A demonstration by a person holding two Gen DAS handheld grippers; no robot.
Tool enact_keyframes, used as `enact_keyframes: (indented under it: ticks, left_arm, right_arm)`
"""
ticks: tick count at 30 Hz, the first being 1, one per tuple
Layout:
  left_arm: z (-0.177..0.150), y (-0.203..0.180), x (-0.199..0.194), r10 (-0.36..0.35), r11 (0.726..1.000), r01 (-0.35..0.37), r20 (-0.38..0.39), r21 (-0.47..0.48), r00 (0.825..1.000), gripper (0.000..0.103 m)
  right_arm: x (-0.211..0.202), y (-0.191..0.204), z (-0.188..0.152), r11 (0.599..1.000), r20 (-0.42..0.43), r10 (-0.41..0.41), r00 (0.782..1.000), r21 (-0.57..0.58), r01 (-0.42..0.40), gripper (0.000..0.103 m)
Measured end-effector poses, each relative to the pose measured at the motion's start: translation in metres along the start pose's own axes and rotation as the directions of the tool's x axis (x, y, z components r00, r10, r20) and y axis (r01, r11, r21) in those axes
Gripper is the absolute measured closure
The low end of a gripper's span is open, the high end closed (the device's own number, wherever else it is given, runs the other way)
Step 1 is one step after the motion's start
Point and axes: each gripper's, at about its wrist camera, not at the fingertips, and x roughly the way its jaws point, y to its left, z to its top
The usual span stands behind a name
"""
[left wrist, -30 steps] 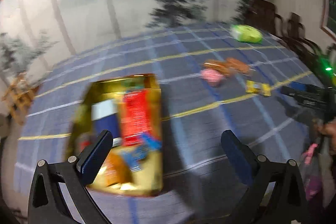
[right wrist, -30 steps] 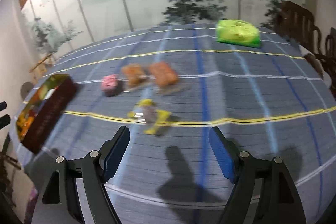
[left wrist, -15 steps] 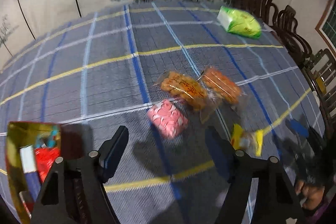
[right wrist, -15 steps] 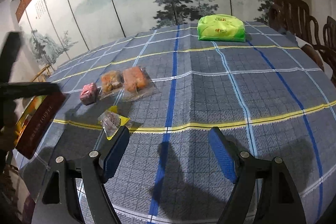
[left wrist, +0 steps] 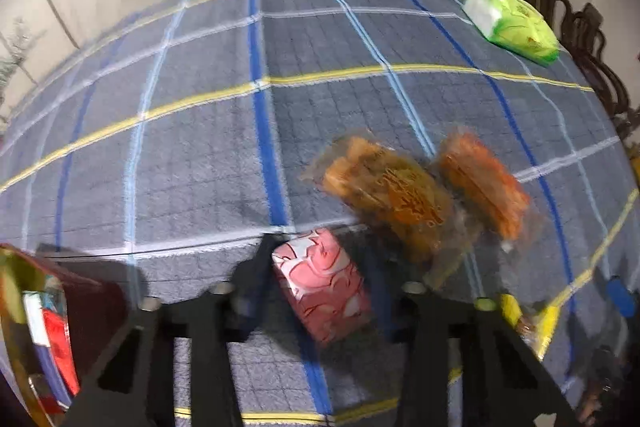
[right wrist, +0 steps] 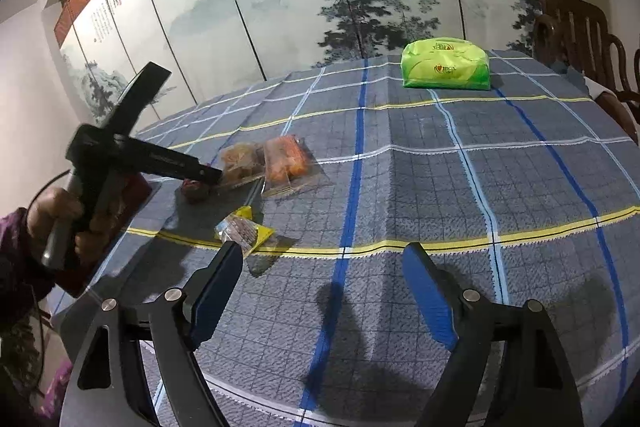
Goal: Organize snacks
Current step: 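Grasp the pink wrapped cake with the left gripper, then grasp the yellow packet with the right gripper while the left gripper carries the pink cake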
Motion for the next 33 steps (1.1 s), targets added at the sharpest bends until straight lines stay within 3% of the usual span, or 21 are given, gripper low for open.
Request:
enact_keyframes:
  ticks: [4,8,16,22,27,29,33]
  left_arm:
    - [-0.014,0.007,-0.011,-0.048,0.997,0.048,-0.003,-0.055,0.999,0.075]
    - [-0.047,0.000,-0.044,-0.075,0.997,0.076,0.043,-0.022,0.996,0.075]
    - [-0.084,0.002,-0.085,-0.171,0.984,0.172,0.052,-0.033,0.984,0.075]
    - [-0.100,-0.004,-0.109,-0.189,0.982,0.191,0.067,-0.015,0.980,0.074]
    - [-0.105,-0.003,-0.122,-0.200,0.979,0.202,0.078,-0.014,0.977,0.074]
    - [-0.107,-0.002,-0.125,-0.201,0.979,0.202,0.081,-0.014,0.976,0.074]
    - [-0.111,0.003,-0.132,-0.204,0.978,0.207,0.090,-0.029,0.975,0.074]
  right_arm:
    - [0.000,-0.004,0.001,1.000,0.000,0.010,1.000,0.019,-0.010,0.020]
    - [0.000,-0.002,0.001,1.000,-0.015,0.031,0.999,0.003,-0.031,0.020]
    - [0.017,0.036,0.010,0.970,-0.097,0.134,0.986,-0.191,-0.150,0.020]
    - [0.054,0.056,0.023,0.931,-0.169,0.133,0.977,-0.318,-0.182,0.021]
    - [0.078,0.063,0.028,0.912,-0.236,0.107,0.966,-0.364,-0.190,0.043]
    - [0.088,0.063,0.028,0.912,-0.281,0.095,0.955,-0.360,-0.196,0.062]
    - [0.089,0.064,0.030,0.926,-0.286,0.100,0.953,-0.324,-0.194,0.073]
